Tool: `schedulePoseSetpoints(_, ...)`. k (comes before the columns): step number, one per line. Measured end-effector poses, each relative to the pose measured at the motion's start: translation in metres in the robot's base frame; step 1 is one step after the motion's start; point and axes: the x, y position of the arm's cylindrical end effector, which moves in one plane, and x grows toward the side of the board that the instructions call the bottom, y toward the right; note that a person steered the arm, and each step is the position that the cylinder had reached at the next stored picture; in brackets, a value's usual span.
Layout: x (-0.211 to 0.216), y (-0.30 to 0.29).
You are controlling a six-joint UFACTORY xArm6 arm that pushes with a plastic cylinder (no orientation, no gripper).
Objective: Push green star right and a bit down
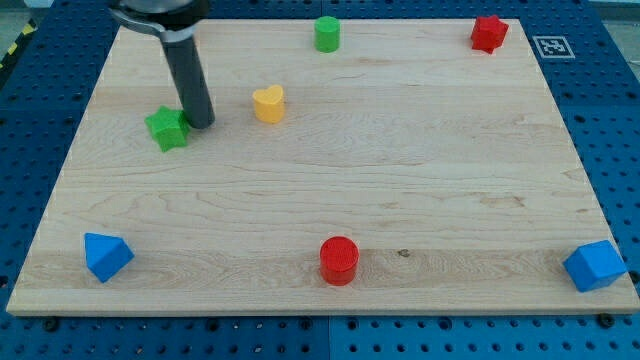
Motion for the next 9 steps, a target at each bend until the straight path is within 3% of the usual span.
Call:
schedulePoseSetpoints(1, -0.019, -0.003)
schedulePoseSetpoints(2, -0.02, -0.037)
schedulePoseSetpoints(3, -0.02, -0.109)
schedulePoseSetpoints(4, -0.012, -0.127)
schedulePoseSetpoints(6, 0.014, -0.127)
schedulePoseSetpoints(8, 0.015, -0.037)
schedulePoseSetpoints(9, 0.02, -0.019)
